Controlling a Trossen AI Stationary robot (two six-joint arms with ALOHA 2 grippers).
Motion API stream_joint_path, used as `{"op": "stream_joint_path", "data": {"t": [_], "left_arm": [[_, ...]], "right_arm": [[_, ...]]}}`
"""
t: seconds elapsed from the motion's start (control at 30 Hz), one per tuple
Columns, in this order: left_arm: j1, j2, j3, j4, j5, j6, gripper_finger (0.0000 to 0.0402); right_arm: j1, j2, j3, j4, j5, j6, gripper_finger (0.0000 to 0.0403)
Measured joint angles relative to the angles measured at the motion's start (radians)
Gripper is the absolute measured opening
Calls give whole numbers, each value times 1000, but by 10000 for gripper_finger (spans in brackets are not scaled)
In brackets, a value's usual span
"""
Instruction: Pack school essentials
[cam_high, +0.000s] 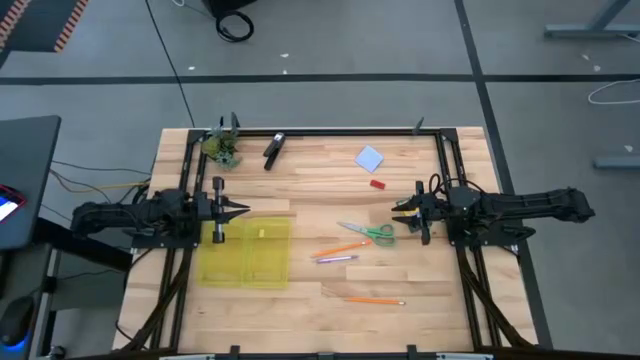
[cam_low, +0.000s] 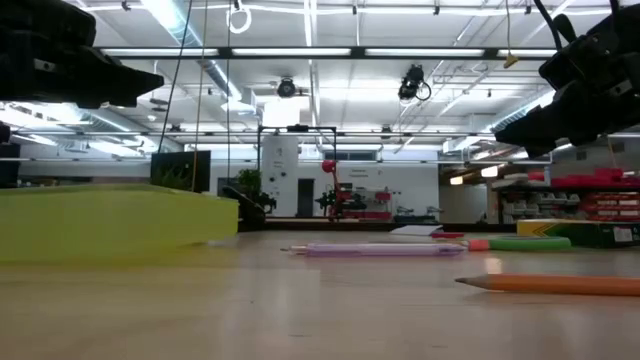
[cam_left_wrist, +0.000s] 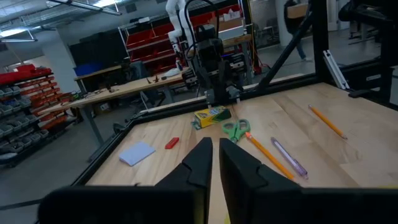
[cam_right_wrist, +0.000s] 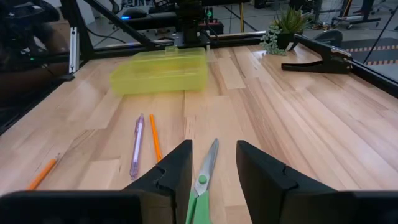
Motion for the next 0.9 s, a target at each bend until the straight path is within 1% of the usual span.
{"op": "stream_joint_path", "data": {"t": [0.37,0.7,0.9], "left_arm": [[0,0,0,0,0,0,28],[0,0,0,0,0,0,40],[0,0,0,0,0,0,34]], "right_arm": [[0,0,0,0,0,0,131],[0,0,0,0,0,0,131],[0,0,0,0,0,0,131]]}}
